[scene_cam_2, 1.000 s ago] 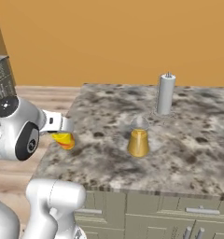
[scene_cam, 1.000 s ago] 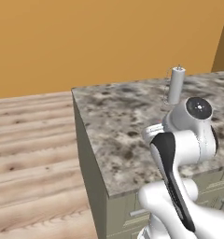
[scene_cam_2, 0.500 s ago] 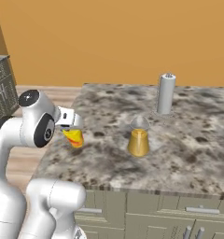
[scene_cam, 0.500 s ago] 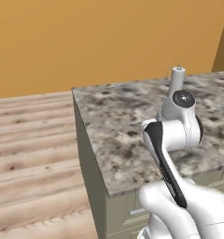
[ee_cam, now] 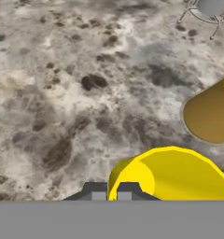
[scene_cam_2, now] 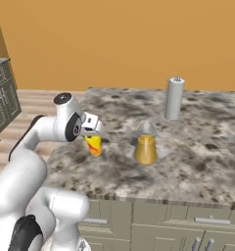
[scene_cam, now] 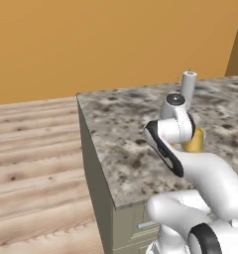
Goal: Place the pitcher and cup on the dining counter for serving.
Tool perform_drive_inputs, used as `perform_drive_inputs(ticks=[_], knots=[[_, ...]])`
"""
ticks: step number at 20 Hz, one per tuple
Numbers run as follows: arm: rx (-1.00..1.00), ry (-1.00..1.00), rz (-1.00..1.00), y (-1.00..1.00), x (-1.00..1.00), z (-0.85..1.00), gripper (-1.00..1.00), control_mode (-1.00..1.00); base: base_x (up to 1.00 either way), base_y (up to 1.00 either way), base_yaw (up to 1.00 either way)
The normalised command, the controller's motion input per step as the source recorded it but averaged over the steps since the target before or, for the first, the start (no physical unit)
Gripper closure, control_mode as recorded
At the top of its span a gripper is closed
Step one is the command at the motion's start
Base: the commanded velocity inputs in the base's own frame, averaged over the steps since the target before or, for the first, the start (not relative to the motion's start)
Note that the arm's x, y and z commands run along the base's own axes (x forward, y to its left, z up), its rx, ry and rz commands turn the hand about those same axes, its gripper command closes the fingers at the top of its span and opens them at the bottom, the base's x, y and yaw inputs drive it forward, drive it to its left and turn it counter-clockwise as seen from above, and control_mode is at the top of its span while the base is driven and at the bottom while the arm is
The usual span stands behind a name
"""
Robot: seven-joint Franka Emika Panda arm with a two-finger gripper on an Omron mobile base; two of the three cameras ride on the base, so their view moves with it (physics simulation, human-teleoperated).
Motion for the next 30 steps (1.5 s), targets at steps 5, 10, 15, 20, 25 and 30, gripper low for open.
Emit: perform_drive_inputs(ticks=[5, 10, 15, 20, 25, 30], knots=[[0.01, 0.08, -0.07, -0.21, 0.88, -0.6, 1.0, -1.0, 0.0, 0.0, 0.0], [0.0, 0.03, -0.03, -0.02, 0.54, -0.76, 1.0, -1.0, 0.0, 0.0, 0.0], [-0.01, 0.02, -0.01, 0.0, 0.44, -0.43, -1.0, -1.0, 0.0, 0.0, 0.0], [-0.01, 0.05, -0.03, 0.07, 0.08, 0.12, -1.0, -1.0, 0.0, 0.0, 0.0], [-0.03, -0.02, -0.08, 0.29, -0.52, 0.76, -1.0, -1.0, 0.0, 0.0, 0.0], [-0.12, -0.28, -0.01, 0.44, -1.0, 0.75, -1.0, -1.0, 0.0, 0.0, 0.0]])
